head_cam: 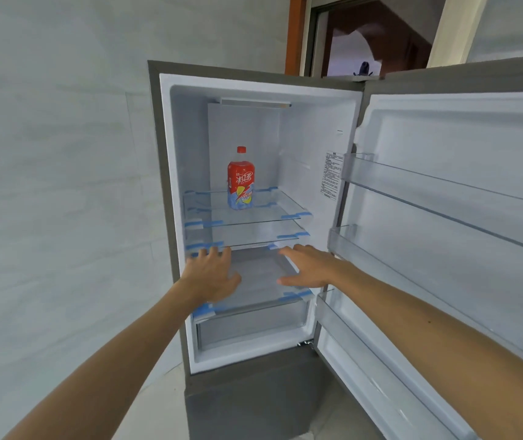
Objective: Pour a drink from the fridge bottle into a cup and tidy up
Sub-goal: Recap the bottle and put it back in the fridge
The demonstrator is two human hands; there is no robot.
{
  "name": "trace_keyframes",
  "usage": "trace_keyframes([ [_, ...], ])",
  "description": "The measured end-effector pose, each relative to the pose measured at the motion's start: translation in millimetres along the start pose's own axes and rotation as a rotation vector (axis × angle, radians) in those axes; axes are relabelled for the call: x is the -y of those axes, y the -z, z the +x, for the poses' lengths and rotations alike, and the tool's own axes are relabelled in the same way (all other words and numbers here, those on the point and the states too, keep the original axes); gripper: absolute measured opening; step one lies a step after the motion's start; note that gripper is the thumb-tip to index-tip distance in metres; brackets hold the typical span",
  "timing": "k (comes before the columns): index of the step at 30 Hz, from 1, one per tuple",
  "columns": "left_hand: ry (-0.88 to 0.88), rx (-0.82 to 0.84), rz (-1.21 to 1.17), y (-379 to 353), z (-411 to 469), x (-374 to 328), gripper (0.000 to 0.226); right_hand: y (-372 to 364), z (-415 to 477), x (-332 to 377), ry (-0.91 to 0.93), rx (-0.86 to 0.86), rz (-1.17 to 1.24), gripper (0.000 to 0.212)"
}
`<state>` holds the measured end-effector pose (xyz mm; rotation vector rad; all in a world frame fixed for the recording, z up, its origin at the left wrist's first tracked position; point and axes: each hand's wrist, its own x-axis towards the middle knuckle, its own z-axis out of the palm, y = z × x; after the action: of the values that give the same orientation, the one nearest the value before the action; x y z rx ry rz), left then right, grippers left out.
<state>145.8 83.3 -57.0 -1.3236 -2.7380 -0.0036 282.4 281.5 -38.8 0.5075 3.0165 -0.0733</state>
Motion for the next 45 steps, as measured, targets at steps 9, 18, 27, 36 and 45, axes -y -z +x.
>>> trace_keyframes([
  [9, 0.064, 0.065, 0.010, -14, -69, -55, 0.059, -34, -73, -25, 0.052, 0.090, 0.000, 0.076],
  [18, 0.074, 0.095, 0.041, -14, -118, -86, 0.060, -42, -128, -26, 0.062, 0.084, 0.041, 0.080],
  [27, 0.051, 0.085, 0.059, -2, -136, -91, 0.059, -38, -152, -16, 0.036, 0.058, 0.059, 0.077],
  [36, 0.002, 0.069, 0.063, 5, -170, -75, 0.059, -39, -179, 20, -0.009, 0.019, 0.100, 0.076],
  [45, -0.111, 0.097, 0.020, -15, -210, -71, 0.064, -63, -238, 41, -0.143, 0.046, 0.077, 0.078],
])
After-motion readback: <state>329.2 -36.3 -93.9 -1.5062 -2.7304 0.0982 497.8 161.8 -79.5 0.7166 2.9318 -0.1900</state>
